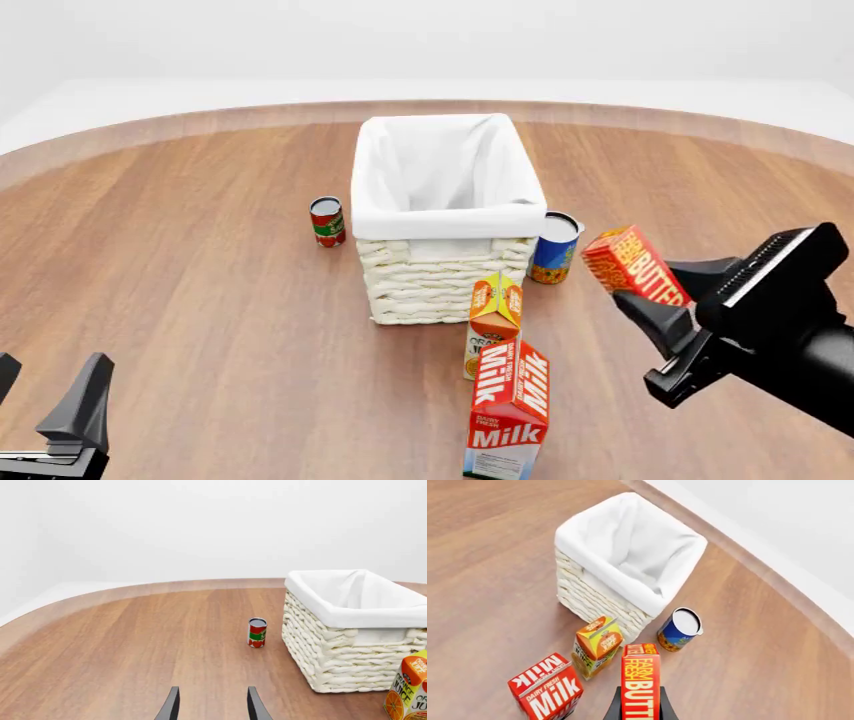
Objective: Pick up the butter and put it in the basket.
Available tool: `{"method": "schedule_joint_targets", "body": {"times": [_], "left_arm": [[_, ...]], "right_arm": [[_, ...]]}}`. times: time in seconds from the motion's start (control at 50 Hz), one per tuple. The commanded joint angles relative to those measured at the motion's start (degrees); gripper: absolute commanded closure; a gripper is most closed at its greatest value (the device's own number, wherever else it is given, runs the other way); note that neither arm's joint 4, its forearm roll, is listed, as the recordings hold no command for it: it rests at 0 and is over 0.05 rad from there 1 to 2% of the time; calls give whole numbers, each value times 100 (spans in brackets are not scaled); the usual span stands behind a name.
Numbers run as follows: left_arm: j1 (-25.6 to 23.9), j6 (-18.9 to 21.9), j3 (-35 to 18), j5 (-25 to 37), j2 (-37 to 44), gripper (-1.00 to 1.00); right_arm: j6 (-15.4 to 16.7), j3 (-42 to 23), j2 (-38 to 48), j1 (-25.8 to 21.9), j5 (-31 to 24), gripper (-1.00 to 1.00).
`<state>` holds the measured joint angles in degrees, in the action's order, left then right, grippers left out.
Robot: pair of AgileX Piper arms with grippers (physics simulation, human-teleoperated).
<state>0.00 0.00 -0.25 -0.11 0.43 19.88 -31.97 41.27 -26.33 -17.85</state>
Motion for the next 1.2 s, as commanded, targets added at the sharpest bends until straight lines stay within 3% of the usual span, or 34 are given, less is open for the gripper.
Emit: {"method": "schedule_joint_targets", "body": {"times": [0.02, 1.2], "left_arm": [[0, 0, 0, 0, 0, -100], [0, 0, 0, 0, 0, -100]], "right_arm": [[-39, -528, -25, -69, -158, 100], [320, -1788, 423, -379, -408, 100]]}}
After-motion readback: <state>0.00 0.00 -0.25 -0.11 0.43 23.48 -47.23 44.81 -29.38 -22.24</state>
